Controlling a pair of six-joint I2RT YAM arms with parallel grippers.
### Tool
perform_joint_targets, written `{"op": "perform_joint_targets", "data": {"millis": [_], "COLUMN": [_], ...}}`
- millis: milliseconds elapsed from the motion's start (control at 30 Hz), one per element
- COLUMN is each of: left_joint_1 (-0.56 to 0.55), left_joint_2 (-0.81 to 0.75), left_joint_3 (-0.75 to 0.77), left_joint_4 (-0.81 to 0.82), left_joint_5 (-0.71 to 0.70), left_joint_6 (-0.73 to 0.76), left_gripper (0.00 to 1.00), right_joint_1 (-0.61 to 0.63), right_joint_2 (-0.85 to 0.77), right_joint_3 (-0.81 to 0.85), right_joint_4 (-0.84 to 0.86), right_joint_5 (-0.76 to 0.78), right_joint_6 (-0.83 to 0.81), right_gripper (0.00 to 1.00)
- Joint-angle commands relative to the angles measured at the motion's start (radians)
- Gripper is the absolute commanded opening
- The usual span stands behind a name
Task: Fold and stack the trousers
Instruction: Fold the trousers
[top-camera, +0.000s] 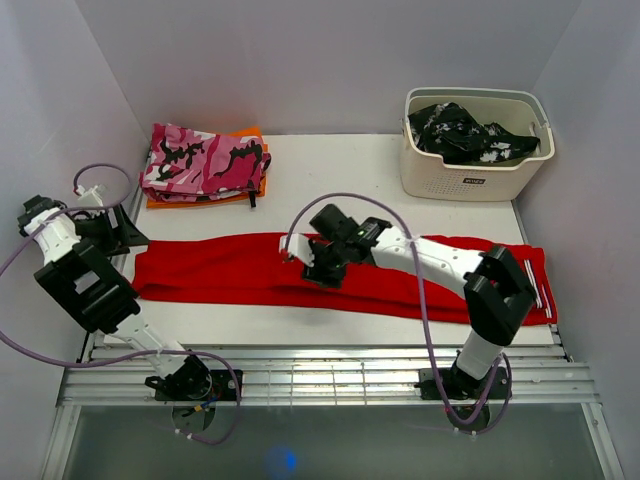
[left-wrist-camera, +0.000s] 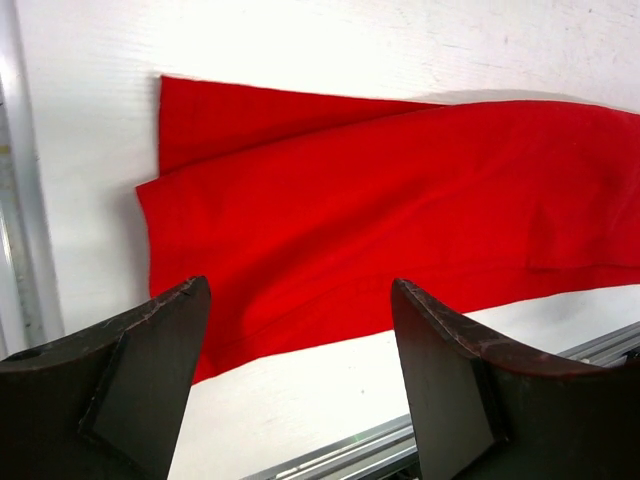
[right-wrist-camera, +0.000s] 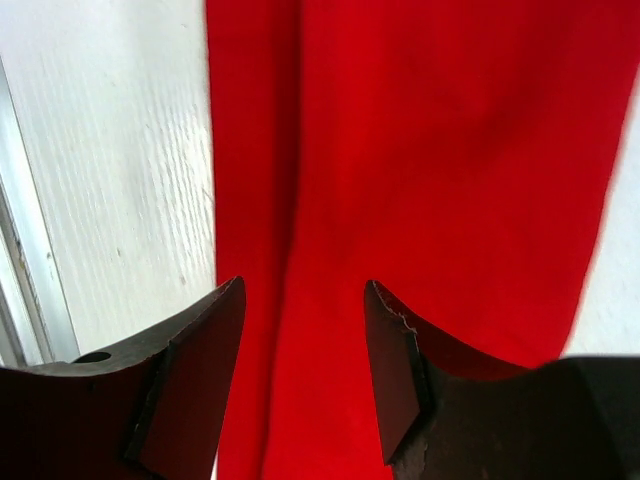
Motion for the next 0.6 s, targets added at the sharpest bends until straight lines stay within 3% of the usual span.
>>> {"op": "perform_joint_targets", "data": {"millis": [0, 333, 567], "left_joint_1": [0.043, 0.141, 0.161], "left_joint_2": [0.009, -0.004, -0.070], "left_joint_3": [0.065, 0.030, -0.143], "left_joint_4": [-0.069, -0.119, -0.026], "left_joint_5": [0.008, -0.067, -0.151], "left_joint_6": [0.032, 0.048, 0.002], "left_gripper": [0.84, 0.82, 0.80], "right_joint_1": [0.102, 0.169, 0.169], "right_joint_2": [0.060, 0.217, 0.257], "right_joint_3": [0.040, 0.075, -0.003], "right_joint_4": [0.109, 0.224, 0.293], "right_joint_5": [0.127, 0.322, 0.387], "right_joint_6": [0.033, 0.085, 0.056], "right_gripper": [0.57, 0.54, 0.47]}}
